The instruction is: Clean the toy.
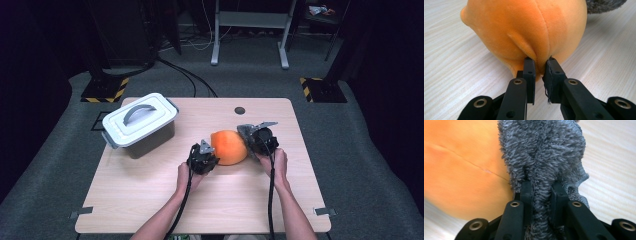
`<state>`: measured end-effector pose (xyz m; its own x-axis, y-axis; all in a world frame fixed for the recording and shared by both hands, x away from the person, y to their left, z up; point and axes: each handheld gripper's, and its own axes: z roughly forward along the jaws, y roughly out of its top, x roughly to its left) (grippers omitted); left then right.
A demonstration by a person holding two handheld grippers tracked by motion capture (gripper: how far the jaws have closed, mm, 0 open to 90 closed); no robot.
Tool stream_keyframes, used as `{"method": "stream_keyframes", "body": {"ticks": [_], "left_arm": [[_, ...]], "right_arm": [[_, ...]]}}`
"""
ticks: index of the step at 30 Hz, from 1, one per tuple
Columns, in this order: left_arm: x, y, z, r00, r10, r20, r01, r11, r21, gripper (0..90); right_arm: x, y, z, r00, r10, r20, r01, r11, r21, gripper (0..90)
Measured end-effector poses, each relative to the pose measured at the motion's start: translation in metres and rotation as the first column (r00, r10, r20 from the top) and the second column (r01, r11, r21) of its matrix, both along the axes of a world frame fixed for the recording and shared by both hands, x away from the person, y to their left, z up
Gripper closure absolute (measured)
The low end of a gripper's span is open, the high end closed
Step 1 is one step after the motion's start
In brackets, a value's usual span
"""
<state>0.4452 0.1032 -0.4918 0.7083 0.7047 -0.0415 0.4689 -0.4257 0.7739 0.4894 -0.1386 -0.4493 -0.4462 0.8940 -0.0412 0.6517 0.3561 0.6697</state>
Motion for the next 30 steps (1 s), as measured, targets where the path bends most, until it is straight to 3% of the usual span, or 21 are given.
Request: {"method": "stream_keyframes", "body": {"ticks": [5, 8, 11, 14, 17, 20, 21, 27, 30], "left_arm": [[0.001, 0.001, -0.001, 1.0, 0.0, 0.002, 0.0, 1.0, 0.004, 79.8], [0.001, 0.002, -0.001, 1.0, 0.001, -0.001, -0.001, 1.0, 0.001, 79.8], [0.002, 0.003, -0.001, 1.0, -0.004, 0.002, 0.004, 1.0, 0.003, 79.7], [0.003, 0.004, -0.002, 1.0, 0.004, 0.002, -0.004, 1.0, -0.005, 79.5], [0.004, 0.004, -0.003, 0.9999, -0.008, -0.006, 0.008, 0.9997, -0.025, 79.4], [0.005, 0.004, -0.002, 0.9999, -0.012, 0.004, 0.012, 0.9998, -0.014, 79.4], [0.004, 0.003, -0.002, 0.9999, -0.01, 0.0, 0.01, 0.9999, -0.012, 79.4], [0.004, 0.002, 0.0, 0.9999, -0.013, 0.005, 0.013, 0.9999, -0.007, 79.4], [0.004, 0.001, -0.001, 0.9999, -0.011, 0.0, 0.011, 0.9999, -0.011, 79.3]], "right_arm": [[0.007, -0.005, -0.016, 0.999, -0.013, -0.043, 0.011, 1.0, -0.028, 75.8], [0.009, -0.004, -0.03, 0.9949, -0.027, -0.097, 0.023, 0.999, -0.036, 75.8], [0.01, -0.006, -0.035, 0.9949, -0.023, -0.098, 0.02, 0.999, -0.031, 75.8], [0.007, -0.007, -0.026, 0.9968, -0.025, -0.077, 0.021, 0.999, -0.046, 76.0], [0.002, -0.011, -0.008, 0.9988, -0.03, -0.039, 0.029, 0.999, -0.028, 76.1], [-0.005, -0.012, 0.012, 1.0, -0.008, 0.0, 0.008, 1.0, 0.018, 76.1], [-0.007, -0.01, 0.019, 0.9998, -0.003, 0.021, 0.003, 1.0, 0.01, 76.1], [-0.018, 0.017, 0.054, 0.9921, 0.098, 0.078, -0.103, 0.993, 0.06, 76.0], [-0.02, 0.038, 0.058, 0.9859, 0.148, 0.078, -0.152, 0.987, 0.051, 75.9]]}}
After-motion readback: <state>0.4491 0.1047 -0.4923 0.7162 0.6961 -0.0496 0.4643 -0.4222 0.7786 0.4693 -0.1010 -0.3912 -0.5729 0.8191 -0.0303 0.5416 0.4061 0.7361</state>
